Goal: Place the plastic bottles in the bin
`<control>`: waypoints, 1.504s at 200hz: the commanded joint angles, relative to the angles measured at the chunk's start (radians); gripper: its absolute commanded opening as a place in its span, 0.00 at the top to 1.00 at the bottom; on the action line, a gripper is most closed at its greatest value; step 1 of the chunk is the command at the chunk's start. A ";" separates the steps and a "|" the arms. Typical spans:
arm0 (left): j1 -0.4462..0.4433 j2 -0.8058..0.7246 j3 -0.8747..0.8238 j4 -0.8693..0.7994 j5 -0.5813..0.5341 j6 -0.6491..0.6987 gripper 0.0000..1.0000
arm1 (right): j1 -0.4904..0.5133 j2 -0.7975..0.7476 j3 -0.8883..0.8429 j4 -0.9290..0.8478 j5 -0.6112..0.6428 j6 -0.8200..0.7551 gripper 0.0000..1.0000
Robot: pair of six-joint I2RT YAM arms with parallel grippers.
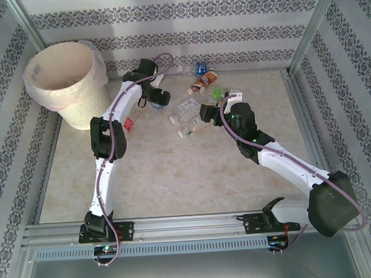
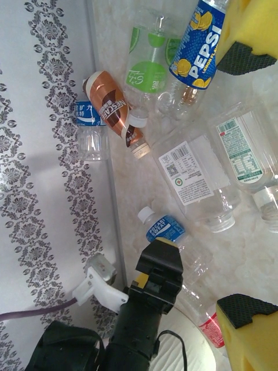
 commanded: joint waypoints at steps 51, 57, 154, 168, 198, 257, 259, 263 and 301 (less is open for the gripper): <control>-0.010 0.075 -0.004 0.027 -0.027 0.041 0.22 | -0.011 -0.015 0.014 -0.006 0.021 0.014 0.02; -0.012 0.080 -0.004 0.030 -0.031 0.043 0.23 | -0.011 -0.015 0.012 -0.006 0.023 0.015 0.02; -0.019 0.068 -0.026 0.086 -0.045 -0.003 0.41 | -0.009 -0.003 0.017 0.002 -0.028 -0.001 0.02; -0.020 0.014 -0.069 0.121 -0.025 -0.017 0.41 | -0.003 0.004 0.023 0.006 -0.053 -0.021 0.02; -0.024 -0.098 -0.143 0.186 0.028 -0.056 0.43 | 0.021 0.024 0.040 0.013 -0.081 -0.072 0.02; -0.025 -0.240 -0.200 0.230 0.167 -0.117 0.43 | 0.060 0.057 0.076 -0.001 -0.141 -0.143 0.02; -0.025 -0.244 -0.203 0.232 0.176 -0.119 0.43 | 0.061 0.056 0.077 0.000 -0.145 -0.143 0.02; -0.024 -0.255 -0.209 0.237 0.184 -0.125 0.43 | 0.062 0.058 0.079 -0.001 -0.154 -0.143 0.02; -0.025 -0.365 -0.287 0.332 0.253 -0.187 0.44 | 0.068 0.067 0.087 0.003 -0.209 -0.159 0.02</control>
